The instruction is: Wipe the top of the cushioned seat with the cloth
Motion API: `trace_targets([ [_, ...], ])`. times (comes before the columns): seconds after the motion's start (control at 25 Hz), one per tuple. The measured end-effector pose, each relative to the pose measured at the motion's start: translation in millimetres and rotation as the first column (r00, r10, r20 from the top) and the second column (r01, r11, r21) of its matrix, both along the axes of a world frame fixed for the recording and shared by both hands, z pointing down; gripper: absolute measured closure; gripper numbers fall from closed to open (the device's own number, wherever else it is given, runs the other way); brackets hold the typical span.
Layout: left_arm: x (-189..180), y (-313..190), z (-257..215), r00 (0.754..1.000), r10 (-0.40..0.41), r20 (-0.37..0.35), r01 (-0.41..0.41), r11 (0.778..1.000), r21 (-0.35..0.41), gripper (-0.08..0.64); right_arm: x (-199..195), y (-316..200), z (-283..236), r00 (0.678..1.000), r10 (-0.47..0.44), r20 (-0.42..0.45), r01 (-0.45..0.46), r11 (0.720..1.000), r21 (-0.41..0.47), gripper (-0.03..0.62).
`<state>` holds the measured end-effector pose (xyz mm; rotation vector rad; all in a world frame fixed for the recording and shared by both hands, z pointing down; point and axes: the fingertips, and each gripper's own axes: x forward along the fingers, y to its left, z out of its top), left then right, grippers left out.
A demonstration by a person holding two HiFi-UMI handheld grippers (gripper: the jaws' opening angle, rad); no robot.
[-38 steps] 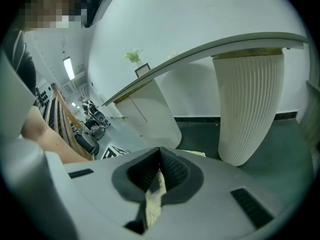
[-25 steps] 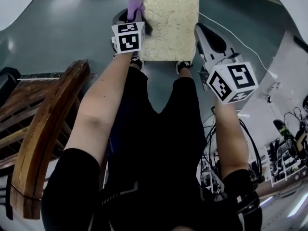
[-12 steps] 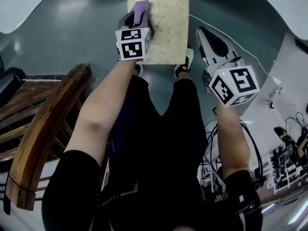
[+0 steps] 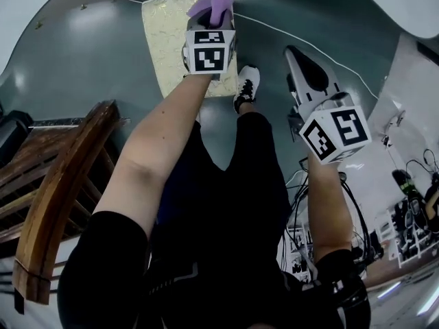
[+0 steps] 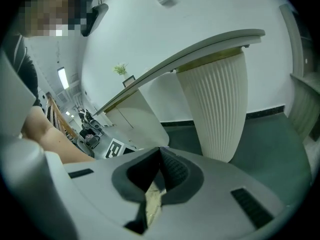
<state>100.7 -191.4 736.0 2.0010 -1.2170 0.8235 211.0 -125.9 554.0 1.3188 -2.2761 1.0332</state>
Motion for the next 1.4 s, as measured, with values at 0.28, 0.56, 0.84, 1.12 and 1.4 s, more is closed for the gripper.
trace_targets([
  [0.28, 21, -9, 20, 0.992, 0.098, 0.077, -0.100, 0.995, 0.023, 0.466, 20, 12, 12, 0.999, 0.047, -0.003, -0.047, 0.999, -0.010, 0.588],
  [0.56, -9, -17, 18, 0.997, 0.049, 0.052, -0.050, 0.999, 0.022, 0.466, -9, 15, 13, 0.999, 0.032, 0.005, -0.032, 0.999, -0.014, 0.588],
  [0.84, -49, -22, 21, 0.998, 0.056, 0.035, -0.057, 0.998, 0.012, 0.466, -46, 11, 14, 1.000, 0.011, -0.001, -0.011, 1.000, -0.013, 0.588],
  [1.12, -116, -30, 21, 0.999, 0.012, 0.046, -0.013, 1.000, 0.012, 0.466, -89, 11, 14, 0.999, -0.029, -0.014, 0.029, 0.999, -0.025, 0.588],
  [1.4, -168, -34, 21, 0.998, -0.012, 0.060, 0.011, 1.000, 0.015, 0.466, -123, 13, 9, 0.999, -0.042, -0.018, 0.042, 0.999, -0.021, 0.588],
])
